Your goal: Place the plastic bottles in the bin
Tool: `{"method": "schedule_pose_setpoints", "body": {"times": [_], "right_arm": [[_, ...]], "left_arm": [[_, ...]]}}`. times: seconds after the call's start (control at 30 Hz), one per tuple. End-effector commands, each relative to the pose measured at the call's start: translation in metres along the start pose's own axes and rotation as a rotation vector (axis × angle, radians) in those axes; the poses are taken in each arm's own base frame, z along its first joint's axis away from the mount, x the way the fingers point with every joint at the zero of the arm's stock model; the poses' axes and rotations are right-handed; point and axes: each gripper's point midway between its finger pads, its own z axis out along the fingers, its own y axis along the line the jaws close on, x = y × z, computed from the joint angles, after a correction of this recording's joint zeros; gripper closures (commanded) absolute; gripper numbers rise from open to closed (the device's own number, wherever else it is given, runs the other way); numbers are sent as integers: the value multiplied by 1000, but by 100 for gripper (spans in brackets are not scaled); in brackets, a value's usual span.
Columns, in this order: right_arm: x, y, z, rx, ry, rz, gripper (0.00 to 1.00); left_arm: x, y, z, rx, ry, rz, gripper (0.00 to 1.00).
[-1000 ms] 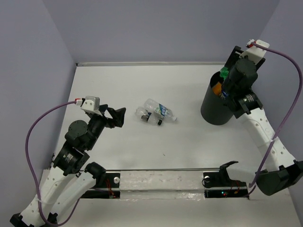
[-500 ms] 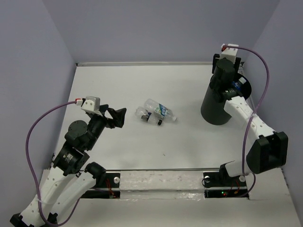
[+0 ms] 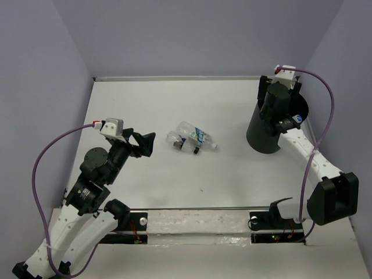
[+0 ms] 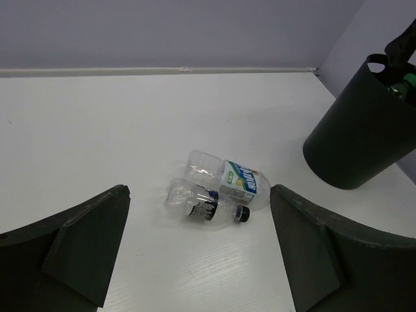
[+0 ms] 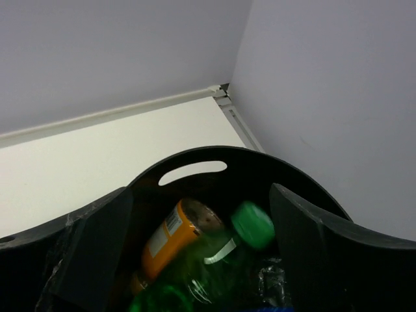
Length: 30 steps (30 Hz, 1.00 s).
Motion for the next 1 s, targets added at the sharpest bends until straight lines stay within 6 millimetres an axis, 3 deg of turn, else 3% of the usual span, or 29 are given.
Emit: {"method": "schedule_pose_setpoints", "body": {"times": [0.0, 0.03, 0.13, 0.17, 0.23, 0.27, 0.33, 0.37, 0.43, 0.47, 0.6, 0.67, 0.73, 0.8, 0.9, 0.93, 0.97], "right_arm": [[-44, -11, -8, -3, -35, 87, 8], [-60, -13, -10, -9, -52, 110, 8], [-80, -9, -22, -90, -62, 148, 8], [-85, -13, -25, -91, -65, 159, 8], [-85, 4, -34, -202, -33, 188, 11], [-93, 22, -46, -312, -35, 199, 15], [-87, 50, -62, -444, 4, 174, 19], [-84, 81, -82, -565, 19, 149, 22], [-70, 112, -105, -679, 54, 77, 28], [-56, 143, -129, -779, 83, 28, 32], [-13, 193, -173, -991, 175, -75, 49], [13, 218, -190, -1092, 224, -132, 52], [35, 237, -196, -1144, 249, -203, 52], [42, 249, -200, -1184, 265, -239, 45], [58, 280, -222, -1314, 295, -308, 35], [74, 292, -234, -1359, 322, -344, 31], [68, 293, -236, -1375, 306, -348, 29]], "left_arm": [[-6, -3, 4, 15, -29, -1, 1], [-6, -2, 4, 11, -29, -1, 1], [-5, -2, 5, 9, -26, 0, 1], [-6, -2, 5, 10, -29, -1, 1], [-6, -2, 5, 13, -28, -1, 1], [-6, -2, 4, 13, -30, -1, 1], [-8, -2, 4, 11, -35, -2, 1], [-8, -1, 4, 8, -36, -2, 1], [-7, 0, 5, 3, -32, -1, 1], [-5, 1, 5, -1, -24, 0, 1], [-7, 6, 4, -28, -36, -4, 1], [-9, 10, 3, -50, -48, -10, 1], [-11, 12, 2, -65, -56, -15, 1], [-11, 13, 2, -69, -55, -15, 1], [-9, 14, 3, -74, -49, -12, 1], [-9, 14, 3, -76, -48, -12, 1], [-10, 15, 3, -76, -51, -12, 1]]}}
